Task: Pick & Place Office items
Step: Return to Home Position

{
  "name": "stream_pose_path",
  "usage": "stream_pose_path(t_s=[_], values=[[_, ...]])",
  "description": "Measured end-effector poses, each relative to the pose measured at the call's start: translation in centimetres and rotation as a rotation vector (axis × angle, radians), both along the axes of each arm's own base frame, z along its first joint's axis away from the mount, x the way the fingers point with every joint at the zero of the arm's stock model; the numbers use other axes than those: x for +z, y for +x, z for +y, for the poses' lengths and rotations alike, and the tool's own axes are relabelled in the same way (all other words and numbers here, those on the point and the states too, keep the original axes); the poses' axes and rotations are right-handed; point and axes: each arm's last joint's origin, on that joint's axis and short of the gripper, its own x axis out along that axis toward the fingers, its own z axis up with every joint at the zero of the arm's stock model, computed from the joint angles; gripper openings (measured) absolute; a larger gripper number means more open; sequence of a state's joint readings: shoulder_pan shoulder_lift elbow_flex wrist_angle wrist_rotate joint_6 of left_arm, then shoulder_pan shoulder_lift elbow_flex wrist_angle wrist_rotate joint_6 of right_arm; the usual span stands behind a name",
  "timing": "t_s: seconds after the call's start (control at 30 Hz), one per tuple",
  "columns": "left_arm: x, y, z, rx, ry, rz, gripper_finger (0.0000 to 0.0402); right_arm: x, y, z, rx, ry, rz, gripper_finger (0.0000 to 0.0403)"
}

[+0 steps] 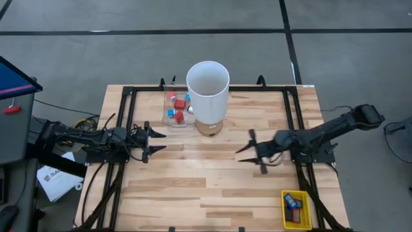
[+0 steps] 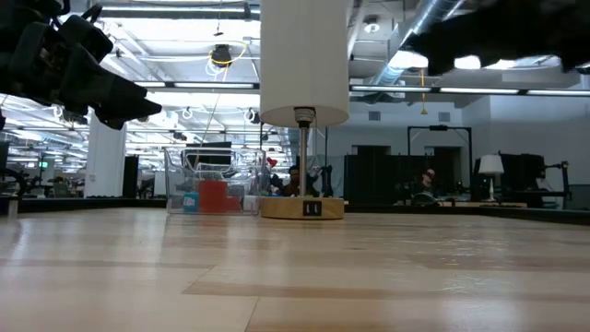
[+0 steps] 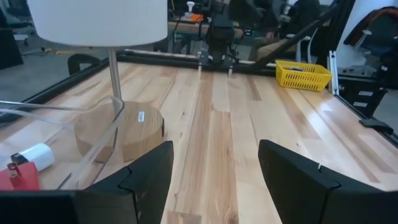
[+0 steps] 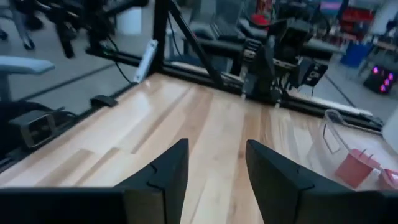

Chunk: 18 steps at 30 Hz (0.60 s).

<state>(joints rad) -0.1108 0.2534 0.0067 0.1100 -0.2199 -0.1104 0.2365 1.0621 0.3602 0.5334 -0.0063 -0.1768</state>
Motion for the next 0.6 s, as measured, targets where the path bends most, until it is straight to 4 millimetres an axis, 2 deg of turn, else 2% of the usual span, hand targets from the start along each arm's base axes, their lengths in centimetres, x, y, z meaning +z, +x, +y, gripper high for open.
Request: stream_pose_path(t_s=[0.1,0.23,0.43,0.6], values=[[-0.1,0.1,0.0,0.000,0.001,0.006,0.0232,-1.1,-3.2,-0.6,0.007,0.014,-0.053,0.0150],[-0.2,0.1,0.0,0.000,0.002,0.019,0.0232,-2.1,-5.9,-1.3,-0.008,0.022,-0.136,0.0145],[-0.2,0.2,0.0,0.000,0.003,0.025,0.0232,-3.7,-8.1,-1.7,-0.045,-0.073,-0.202,0.0139],[-0.2,0.2,0.0,0.000,0.003,0.026,0.0232,-3.5,-8.7,-2.2,-0.109,-0.075,-0.211,0.0137]])
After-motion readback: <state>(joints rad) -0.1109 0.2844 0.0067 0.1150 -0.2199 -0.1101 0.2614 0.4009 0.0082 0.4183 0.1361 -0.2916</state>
